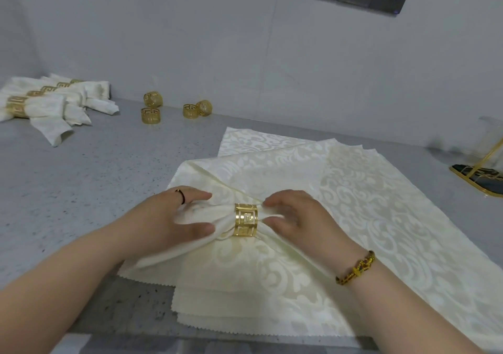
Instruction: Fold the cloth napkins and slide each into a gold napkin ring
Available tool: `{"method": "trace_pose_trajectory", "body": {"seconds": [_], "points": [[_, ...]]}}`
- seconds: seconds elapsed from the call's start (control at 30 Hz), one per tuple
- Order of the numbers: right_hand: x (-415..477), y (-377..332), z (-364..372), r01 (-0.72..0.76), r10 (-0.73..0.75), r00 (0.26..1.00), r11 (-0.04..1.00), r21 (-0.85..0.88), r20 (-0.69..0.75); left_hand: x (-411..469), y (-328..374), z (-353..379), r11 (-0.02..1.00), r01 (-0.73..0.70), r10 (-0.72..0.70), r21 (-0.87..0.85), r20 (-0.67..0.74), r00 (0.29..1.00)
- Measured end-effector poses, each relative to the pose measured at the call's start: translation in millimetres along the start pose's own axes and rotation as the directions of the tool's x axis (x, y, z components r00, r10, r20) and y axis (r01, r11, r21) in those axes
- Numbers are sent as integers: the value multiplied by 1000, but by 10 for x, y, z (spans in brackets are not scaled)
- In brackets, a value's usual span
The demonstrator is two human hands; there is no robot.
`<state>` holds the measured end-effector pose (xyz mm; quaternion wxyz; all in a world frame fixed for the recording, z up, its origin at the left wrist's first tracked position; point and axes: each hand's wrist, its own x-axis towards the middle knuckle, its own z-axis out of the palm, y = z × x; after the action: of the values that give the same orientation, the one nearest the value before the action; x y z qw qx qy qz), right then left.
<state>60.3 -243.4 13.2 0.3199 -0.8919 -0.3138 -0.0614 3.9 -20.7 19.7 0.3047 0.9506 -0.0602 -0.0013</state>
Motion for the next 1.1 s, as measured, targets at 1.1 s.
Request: {"method": "trace_pose_trajectory", "body": {"seconds": [1.1], "points": [[-83, 50, -70, -131, 119, 985, 988, 88, 128, -38, -189, 88, 870, 126, -231, -477, -169, 958]]}}
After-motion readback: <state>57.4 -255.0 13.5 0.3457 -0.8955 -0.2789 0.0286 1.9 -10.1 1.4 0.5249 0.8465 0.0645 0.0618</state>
